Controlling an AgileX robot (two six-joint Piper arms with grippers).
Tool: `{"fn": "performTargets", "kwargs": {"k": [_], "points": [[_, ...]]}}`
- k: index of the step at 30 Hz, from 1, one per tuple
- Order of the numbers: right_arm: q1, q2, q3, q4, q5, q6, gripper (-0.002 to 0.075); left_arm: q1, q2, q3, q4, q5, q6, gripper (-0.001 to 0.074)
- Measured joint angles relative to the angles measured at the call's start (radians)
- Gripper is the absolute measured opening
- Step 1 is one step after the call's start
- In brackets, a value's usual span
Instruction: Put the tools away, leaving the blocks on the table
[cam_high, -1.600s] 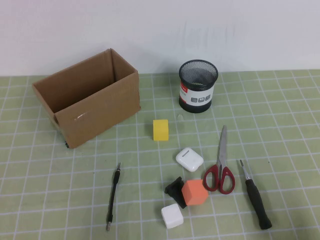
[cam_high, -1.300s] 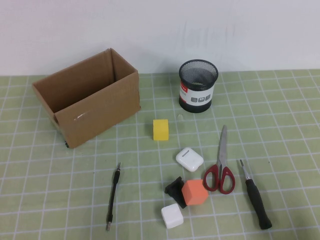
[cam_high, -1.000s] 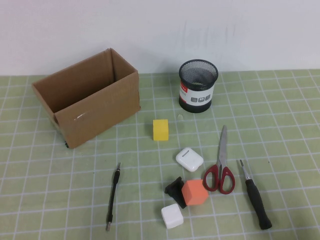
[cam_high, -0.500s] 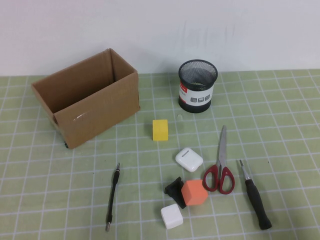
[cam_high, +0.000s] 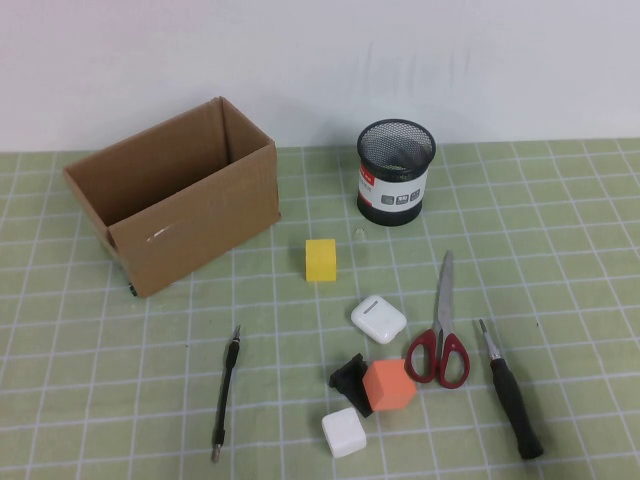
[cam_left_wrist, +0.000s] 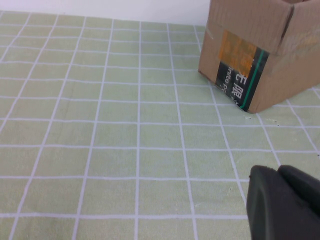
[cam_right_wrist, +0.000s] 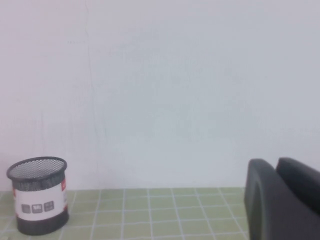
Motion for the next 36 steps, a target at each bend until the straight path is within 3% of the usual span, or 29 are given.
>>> {"fn": "performTargets", "kwargs": {"k": [7, 15, 19, 23, 32, 36], "points": [[0.000, 0.000, 0.000, 0.008, -0.045, -0.052, -0.0006, 0.000, 0.000, 0.000, 0.000, 0.000, 0.000, -0.0006], [0.000, 0.000, -0.008, 0.087, -0.379, 0.073, -0.0007, 0.000, 0.000, 0.000, 0.000, 0.000, 0.000, -0.0006], [0.000, 0.000, -0.102, 0.091, -0.373, 0.089, -0.0007, 0.000, 0.000, 0.000, 0.000, 0.000, 0.000, -0.0006], [0.000, 0.025, -0.286, 0.093, -0.186, 0.163, -0.0006, 0.000, 0.000, 0.000, 0.000, 0.000, 0.000, -0.0006], [0.000, 0.376, -0.655, 0.118, 0.506, 0.187, -0.0006, 0.000, 0.000, 0.000, 0.000, 0.000, 0.000, -0.0006], [0.000, 0.565, -0.695, 0.116, 0.629, 0.108, -0.0007, 0.000, 0.000, 0.000, 0.000, 0.000, 0.000, -0.0006]]}}
